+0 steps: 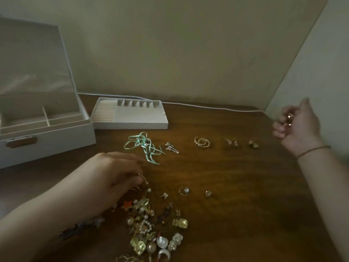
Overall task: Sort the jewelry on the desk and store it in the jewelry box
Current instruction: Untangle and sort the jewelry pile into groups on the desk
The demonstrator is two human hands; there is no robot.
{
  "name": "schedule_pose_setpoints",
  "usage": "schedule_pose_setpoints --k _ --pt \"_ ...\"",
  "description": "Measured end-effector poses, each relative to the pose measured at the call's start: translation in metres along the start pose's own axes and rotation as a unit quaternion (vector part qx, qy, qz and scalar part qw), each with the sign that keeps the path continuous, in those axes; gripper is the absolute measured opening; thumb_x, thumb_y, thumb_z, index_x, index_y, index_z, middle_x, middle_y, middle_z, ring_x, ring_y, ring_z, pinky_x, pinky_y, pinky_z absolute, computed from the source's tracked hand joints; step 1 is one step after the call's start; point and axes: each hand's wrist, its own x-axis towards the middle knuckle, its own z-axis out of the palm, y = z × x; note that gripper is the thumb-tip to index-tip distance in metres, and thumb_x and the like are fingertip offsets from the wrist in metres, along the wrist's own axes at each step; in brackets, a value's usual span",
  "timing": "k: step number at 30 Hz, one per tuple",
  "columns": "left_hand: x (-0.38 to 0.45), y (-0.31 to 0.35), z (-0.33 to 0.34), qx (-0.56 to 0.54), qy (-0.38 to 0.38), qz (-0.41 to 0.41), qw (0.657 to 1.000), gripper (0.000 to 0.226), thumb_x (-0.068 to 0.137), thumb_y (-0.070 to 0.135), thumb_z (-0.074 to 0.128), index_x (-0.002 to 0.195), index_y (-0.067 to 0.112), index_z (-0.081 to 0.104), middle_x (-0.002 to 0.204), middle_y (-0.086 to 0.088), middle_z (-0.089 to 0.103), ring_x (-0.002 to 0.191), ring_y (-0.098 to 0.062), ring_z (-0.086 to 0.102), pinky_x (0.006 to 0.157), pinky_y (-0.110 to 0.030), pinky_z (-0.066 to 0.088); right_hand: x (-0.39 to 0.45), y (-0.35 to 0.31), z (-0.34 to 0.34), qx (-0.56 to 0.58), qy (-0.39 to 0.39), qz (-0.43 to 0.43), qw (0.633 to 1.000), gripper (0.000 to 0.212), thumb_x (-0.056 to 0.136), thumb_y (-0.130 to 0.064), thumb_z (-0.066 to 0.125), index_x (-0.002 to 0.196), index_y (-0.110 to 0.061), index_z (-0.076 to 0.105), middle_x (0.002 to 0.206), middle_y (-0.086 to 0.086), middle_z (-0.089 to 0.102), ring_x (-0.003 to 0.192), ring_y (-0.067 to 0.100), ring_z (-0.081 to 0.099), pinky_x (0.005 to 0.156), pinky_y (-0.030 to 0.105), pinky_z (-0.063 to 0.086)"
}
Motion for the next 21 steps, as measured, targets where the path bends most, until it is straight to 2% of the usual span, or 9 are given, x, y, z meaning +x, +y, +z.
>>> schedule_pose_setpoints --k 1,2,4,6,9,13,17,20,21 --pt "0.000 -0.002 -0.001 -0.012 -0.008 -0.004 1.000 0.044 0.080 0.073 0.044 0.093 0.041 0.072 0.112 0.037 0.061 0.103 0.018 0.056 0.083 -0.002 0.045 0.018 0.004 -0.016 -0.150 0.039 -0.046 0.987 0.054 0.098 -0.055 0.031 0.064 -0.018 0.051 0.059 0.005 0.048 0.040 0.018 0.043 0.046 0.021 0.027" --pt "0.001 -0.003 0.000 -0.017 -0.014 -0.004 1.000 0.047 0.080 0.076 0.041 0.093 0.042 0.071 0.112 0.038 0.060 0.102 0.018 0.056 0.085 -0.001 0.044 0.035 0.009 -0.030 -0.312 0.066 -0.086 0.944 0.049 0.098 -0.050 0.036 0.070 -0.015 0.057 0.070 0.012 0.055 0.053 0.025 0.055 0.053 0.029 0.036" --pt "0.002 -0.002 0.000 -0.017 -0.020 -0.002 1.000 0.037 0.085 0.067 0.045 0.092 0.042 0.071 0.110 0.033 0.063 0.102 0.017 0.057 0.086 -0.002 0.043 0.060 0.022 -0.052 -0.555 0.058 -0.151 0.816 0.040 0.099 -0.035 0.042 0.086 -0.006 0.067 0.093 0.024 0.063 0.090 0.040 0.061 0.075 0.040 0.045" --pt "0.003 -0.002 -0.001 -0.019 -0.019 -0.005 1.000 0.023 0.086 0.051 0.054 0.090 0.038 0.073 0.103 0.026 0.067 0.098 0.010 0.061 0.085 -0.008 0.047 0.076 0.036 -0.058 -0.658 0.014 -0.171 0.733 0.038 0.100 -0.032 0.042 0.094 -0.003 0.067 0.092 0.024 0.063 0.094 0.042 0.059 0.079 0.042 0.046" --pt "0.003 0.001 -0.006 -0.017 -0.043 -0.025 0.999 0.023 0.086 0.050 0.056 0.092 0.036 0.072 0.094 0.021 0.067 0.091 0.002 0.065 0.078 -0.017 0.051 0.086 0.052 -0.055 -0.722 -0.015 -0.161 0.673 0.034 0.098 -0.042 0.042 0.093 -0.017 0.064 0.084 0.013 0.063 0.085 0.034 0.060 0.075 0.039 0.051" --pt "0.002 0.000 -0.011 -0.032 -0.055 -0.041 0.997 0.016 0.085 0.045 0.061 0.092 0.036 0.073 0.087 0.020 0.069 0.084 0.006 0.065 0.069 -0.008 0.048 0.090 0.069 -0.050 -0.740 -0.050 -0.185 0.645 0.033 0.096 -0.053 0.039 0.097 -0.026 0.058 0.099 0.010 0.061 0.085 0.028 0.055 0.072 0.039 0.051" --pt "0.001 0.000 -0.015 -0.070 -0.107 -0.055 0.990 0.015 0.087 0.042 0.062 0.091 0.034 0.073 0.090 0.023 0.070 0.082 0.008 0.065 0.069 -0.008 0.048 0.100 0.076 -0.066 -0.742 -0.060 -0.266 0.613 0.047 0.093 -0.064 0.016 0.099 -0.036 0.053 0.097 0.004 0.056 0.093 0.031 0.058 0.077 0.043 0.052" --pt "0.001 -0.002 -0.019 -0.090 -0.121 -0.075 0.986 0.017 0.087 0.044 0.060 0.092 0.036 0.073 0.091 0.025 0.070 0.083 0.006 0.066 0.071 -0.010 0.049 0.163 0.089 -0.111 -0.729 -0.090 -0.263 0.625 0.047 0.094 -0.062 0.029 0.114 -0.029 0.055 0.105 0.004 0.062 0.102 0.036 0.059 0.083 0.041 0.050" --pt "0.002 -0.003 -0.020 -0.095 -0.112 -0.083 0.986 0.015 0.087 0.044 0.061 0.090 0.037 0.073 0.090 0.024 0.070 0.082 0.005 0.066 0.071 -0.012 0.050 0.161 0.083 -0.110 -0.698 -0.073 -0.291 0.650 0.051 0.092 -0.064 0.037 0.119 -0.026 0.057 0.104 -0.001 0.062 0.104 0.037 0.059 0.084 0.039 0.049"
